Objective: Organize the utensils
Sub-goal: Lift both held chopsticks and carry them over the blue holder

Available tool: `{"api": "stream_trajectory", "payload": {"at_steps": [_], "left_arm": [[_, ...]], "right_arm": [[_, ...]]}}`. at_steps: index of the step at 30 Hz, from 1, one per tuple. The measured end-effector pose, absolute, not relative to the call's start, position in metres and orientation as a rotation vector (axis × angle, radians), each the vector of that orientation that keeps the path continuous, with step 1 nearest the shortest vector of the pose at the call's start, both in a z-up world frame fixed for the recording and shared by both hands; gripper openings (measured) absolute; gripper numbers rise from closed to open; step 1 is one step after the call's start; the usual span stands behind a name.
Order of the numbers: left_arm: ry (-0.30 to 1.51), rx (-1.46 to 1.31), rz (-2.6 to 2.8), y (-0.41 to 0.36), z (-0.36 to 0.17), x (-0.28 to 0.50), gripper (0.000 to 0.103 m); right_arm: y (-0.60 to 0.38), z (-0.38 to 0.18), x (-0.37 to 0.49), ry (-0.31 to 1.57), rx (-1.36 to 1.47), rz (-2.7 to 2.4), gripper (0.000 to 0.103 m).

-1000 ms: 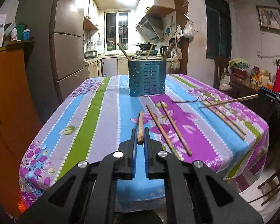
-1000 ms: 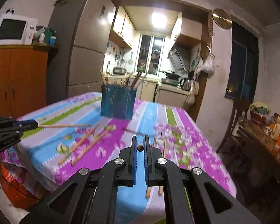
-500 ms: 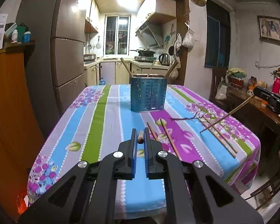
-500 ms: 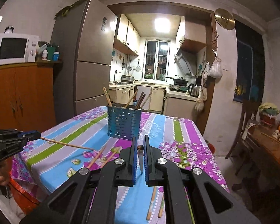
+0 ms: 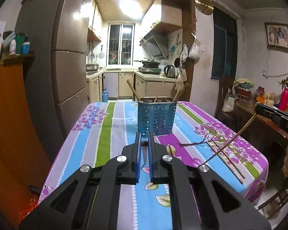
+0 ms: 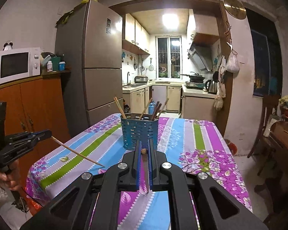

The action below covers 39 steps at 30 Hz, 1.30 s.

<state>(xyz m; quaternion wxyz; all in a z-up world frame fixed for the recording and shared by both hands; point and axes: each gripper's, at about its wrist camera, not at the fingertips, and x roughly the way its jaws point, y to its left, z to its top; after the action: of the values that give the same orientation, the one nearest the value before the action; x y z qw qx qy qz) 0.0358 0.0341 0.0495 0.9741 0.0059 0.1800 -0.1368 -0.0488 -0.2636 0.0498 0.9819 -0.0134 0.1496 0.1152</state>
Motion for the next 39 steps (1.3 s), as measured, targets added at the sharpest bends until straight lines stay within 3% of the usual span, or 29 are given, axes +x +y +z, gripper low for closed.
{"api": "stream_trajectory", "payload": {"at_steps": [14, 33, 39], "left_arm": [[0.313, 0.122, -0.306, 0.004, 0.09, 0.06, 0.005], [0.443, 0.165, -0.375, -0.02, 0.142, 0.115, 0.005], [0.416, 0.141, -0.384, -0.029, 0.174, 0.133, 0.005]], "right_arm": [[-0.26, 0.083, -0.013, 0.356, 0.013, 0.29, 0.008], [-0.252, 0.122, 0.044, 0.48, -0.015, 0.322, 0.008], [-0.243, 0.169, 0.06, 0.412, -0.028, 0.316, 0.008]]}}
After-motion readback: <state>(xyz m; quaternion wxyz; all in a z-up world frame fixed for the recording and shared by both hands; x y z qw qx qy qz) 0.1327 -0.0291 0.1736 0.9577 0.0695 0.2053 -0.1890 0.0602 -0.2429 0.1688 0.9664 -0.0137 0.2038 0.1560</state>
